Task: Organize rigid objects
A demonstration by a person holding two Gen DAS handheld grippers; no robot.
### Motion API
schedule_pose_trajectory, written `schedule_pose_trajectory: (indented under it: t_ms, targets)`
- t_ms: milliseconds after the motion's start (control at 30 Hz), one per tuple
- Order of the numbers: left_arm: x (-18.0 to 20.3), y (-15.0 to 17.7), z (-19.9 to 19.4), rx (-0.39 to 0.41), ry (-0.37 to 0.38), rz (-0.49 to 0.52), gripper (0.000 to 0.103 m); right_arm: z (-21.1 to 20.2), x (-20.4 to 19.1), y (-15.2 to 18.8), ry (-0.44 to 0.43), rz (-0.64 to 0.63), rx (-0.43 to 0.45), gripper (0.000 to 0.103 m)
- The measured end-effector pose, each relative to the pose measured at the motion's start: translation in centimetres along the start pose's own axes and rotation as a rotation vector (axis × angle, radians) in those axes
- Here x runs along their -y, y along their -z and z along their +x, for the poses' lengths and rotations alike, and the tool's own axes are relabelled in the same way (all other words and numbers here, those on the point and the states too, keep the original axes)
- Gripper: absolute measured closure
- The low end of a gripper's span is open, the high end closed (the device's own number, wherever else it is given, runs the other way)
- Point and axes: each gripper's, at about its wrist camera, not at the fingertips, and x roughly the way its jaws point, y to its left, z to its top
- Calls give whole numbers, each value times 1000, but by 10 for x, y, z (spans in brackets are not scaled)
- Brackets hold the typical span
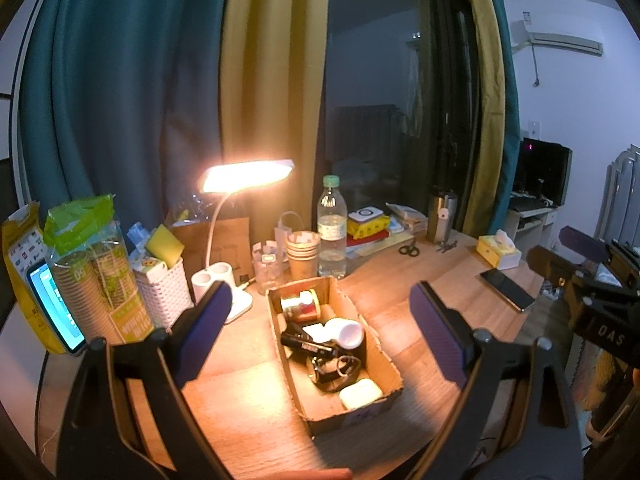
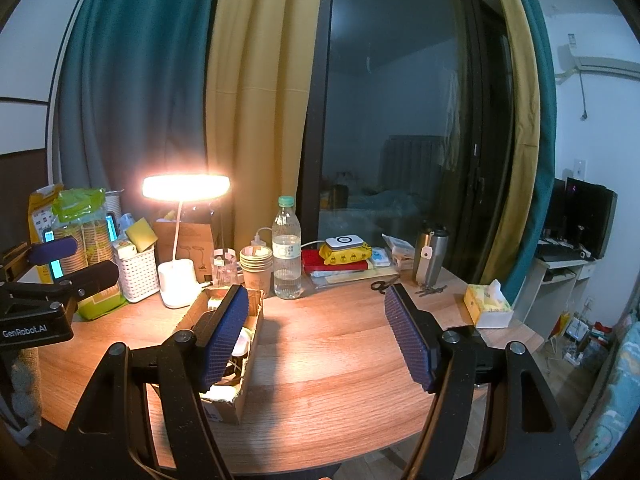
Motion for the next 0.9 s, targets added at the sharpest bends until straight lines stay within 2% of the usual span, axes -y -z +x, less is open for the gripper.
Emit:
schedule_pose_trajectory:
  t_ms: [900]
  targets:
    - [-6, -1, 6, 4, -9, 14, 12, 1, 2, 1, -1, 4, -8, 29]
